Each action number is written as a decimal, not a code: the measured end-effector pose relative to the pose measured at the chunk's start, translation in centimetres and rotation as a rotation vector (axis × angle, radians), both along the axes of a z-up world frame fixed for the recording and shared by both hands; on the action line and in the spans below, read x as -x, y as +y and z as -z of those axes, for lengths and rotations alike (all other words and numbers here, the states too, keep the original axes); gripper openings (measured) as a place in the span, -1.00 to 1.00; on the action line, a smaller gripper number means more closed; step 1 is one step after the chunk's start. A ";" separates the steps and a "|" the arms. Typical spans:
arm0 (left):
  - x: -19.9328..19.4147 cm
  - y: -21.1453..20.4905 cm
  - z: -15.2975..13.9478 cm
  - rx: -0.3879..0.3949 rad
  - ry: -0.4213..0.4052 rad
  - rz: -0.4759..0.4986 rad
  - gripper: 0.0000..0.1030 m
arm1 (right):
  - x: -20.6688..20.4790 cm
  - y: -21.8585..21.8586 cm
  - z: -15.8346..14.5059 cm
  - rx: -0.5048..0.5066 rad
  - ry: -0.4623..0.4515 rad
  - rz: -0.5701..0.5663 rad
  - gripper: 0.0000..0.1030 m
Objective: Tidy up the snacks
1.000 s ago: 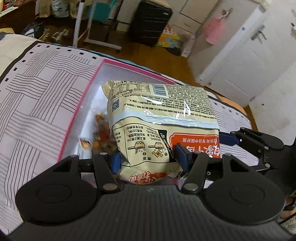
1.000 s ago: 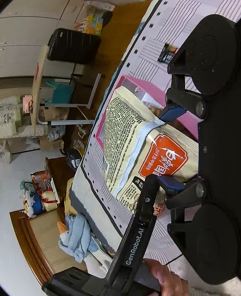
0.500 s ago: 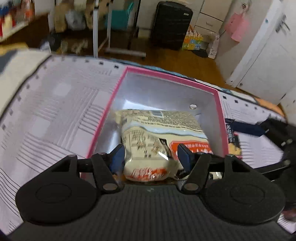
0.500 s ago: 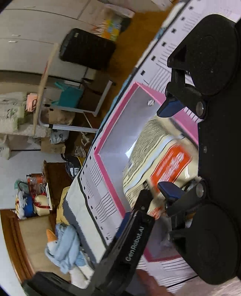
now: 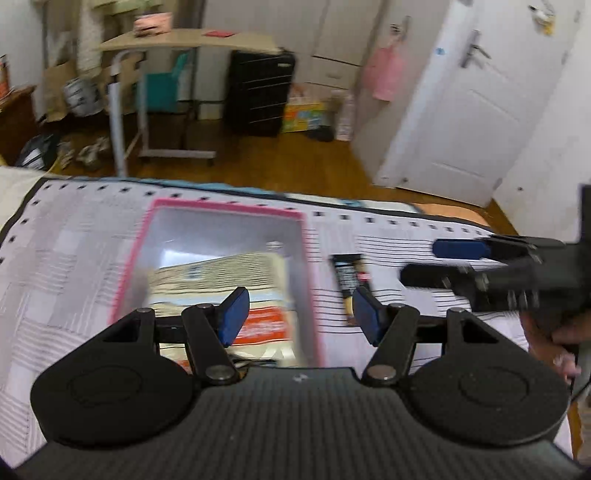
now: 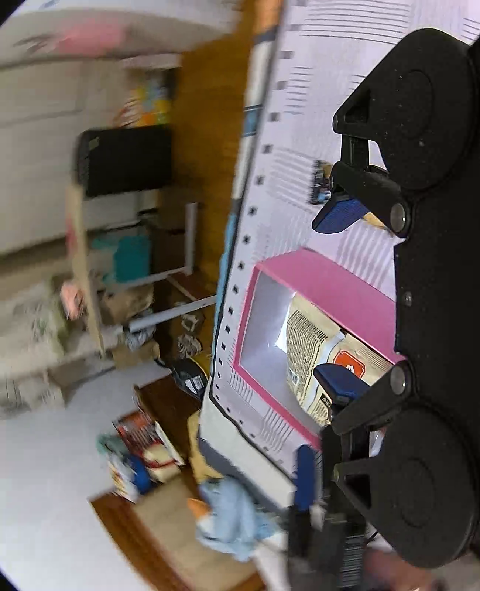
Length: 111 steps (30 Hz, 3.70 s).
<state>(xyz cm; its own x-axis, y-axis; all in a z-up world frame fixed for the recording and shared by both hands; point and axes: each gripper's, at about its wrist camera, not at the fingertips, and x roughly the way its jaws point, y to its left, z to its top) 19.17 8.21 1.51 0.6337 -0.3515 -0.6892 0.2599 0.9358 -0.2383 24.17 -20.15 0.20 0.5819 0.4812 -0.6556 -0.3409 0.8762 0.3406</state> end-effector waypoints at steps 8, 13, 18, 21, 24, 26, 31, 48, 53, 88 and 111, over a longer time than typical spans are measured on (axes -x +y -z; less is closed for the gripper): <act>0.7 -8.8 2.3 -0.035 -0.005 0.054 0.12 | -1.7 -3.1 2.8 -0.024 0.062 0.017 0.49; 0.8 -13.8 5.6 -0.074 -0.050 0.004 0.12 | -3.4 -5.1 6.0 -0.066 0.111 -0.008 0.36; -0.9 -17.2 9.5 -0.121 -0.066 -0.049 0.12 | -5.6 -6.8 10.0 -0.072 0.162 -0.029 0.31; -2.4 -18.3 12.3 -0.099 -0.035 -0.081 0.12 | -6.4 -7.1 12.1 -0.070 0.170 -0.040 0.31; -3.6 -19.1 14.8 -0.130 -0.047 -0.123 0.12 | -7.0 -7.4 14.0 -0.059 0.157 -0.026 0.31; -4.2 -19.6 16.2 -0.170 -0.079 -0.134 0.14 | -7.1 -7.7 14.8 -0.079 0.142 -0.019 0.31; -5.4 -19.6 18.3 -0.241 -0.101 -0.176 0.26 | -7.5 -7.9 16.0 -0.115 0.155 -0.016 0.31; -5.4 -18.4 17.5 -0.111 0.037 -0.053 -0.14 | -8.7 -4.6 17.3 -0.039 0.328 -0.055 0.20; -4.8 -17.8 16.5 -0.088 0.092 -0.030 -0.14 | -7.0 -4.2 16.6 0.006 0.358 -0.030 -0.07; 6.5 -6.1 1.4 -0.048 0.027 0.034 -0.14 | 4.9 6.9 2.5 -0.009 0.109 -0.122 -0.09; 2.0 2.1 6.2 -0.059 0.052 -0.093 0.18 | 2.5 11.5 5.3 0.015 0.035 -0.217 -0.07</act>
<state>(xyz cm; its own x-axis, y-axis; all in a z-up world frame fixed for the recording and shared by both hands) 17.22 10.31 -4.66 0.6242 -0.2505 -0.7400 0.1600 0.9681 -0.1928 21.63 -8.69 -5.06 0.4423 0.5832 -0.6814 -0.5106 0.7883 0.3433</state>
